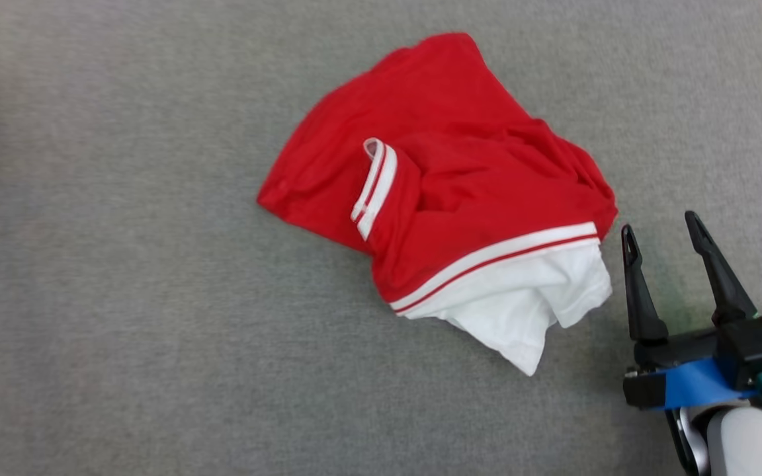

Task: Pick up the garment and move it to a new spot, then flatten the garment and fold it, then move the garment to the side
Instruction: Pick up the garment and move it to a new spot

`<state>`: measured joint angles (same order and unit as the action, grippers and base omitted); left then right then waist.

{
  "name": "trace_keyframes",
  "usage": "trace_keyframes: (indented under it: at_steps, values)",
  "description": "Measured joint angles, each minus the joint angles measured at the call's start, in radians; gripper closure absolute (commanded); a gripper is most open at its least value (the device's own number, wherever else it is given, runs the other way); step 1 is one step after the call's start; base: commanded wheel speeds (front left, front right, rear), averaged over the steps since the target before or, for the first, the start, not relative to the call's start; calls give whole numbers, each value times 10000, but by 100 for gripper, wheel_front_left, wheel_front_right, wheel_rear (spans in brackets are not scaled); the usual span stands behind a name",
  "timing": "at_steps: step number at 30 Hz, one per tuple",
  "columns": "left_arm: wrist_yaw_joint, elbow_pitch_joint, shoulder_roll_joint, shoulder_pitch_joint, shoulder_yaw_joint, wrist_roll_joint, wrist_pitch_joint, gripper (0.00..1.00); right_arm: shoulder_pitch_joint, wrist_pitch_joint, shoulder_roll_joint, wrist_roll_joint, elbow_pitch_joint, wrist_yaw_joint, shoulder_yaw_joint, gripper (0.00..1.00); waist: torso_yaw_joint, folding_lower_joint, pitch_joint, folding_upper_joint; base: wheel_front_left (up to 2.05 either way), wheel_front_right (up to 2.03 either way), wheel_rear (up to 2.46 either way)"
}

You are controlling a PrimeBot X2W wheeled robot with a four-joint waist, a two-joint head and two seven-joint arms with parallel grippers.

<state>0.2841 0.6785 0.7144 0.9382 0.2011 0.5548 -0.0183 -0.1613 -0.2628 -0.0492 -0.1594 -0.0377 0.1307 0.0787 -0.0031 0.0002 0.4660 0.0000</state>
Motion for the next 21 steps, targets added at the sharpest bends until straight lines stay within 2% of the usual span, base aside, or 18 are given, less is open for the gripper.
trace_keyframes:
  at_steps: [3,5,6,10,21]
  values:
    - [153,487,46,-15,-324,138,-623,100,12,0,2,-31,138,0,-12,0,-283,0,401,0,0,0,0]
    - [138,825,-77,-168,-506,334,-938,9,22,0,0,-29,203,0,-12,0,-369,0,607,0,0,0,0]
    - [90,1037,-184,-262,-602,462,-1080,0,24,0,0,-23,226,0,-21,0,-388,0,687,0,0,0,0]
    - [-245,1787,-685,-642,-725,911,-1248,0,20,0,2,50,238,0,-36,0,-336,0,787,0,0,0,0]
    - [-2125,2324,-1269,-761,-291,1218,-1691,0,-105,0,2,234,23,0,-52,0,368,-1,-30,0,0,0,0]
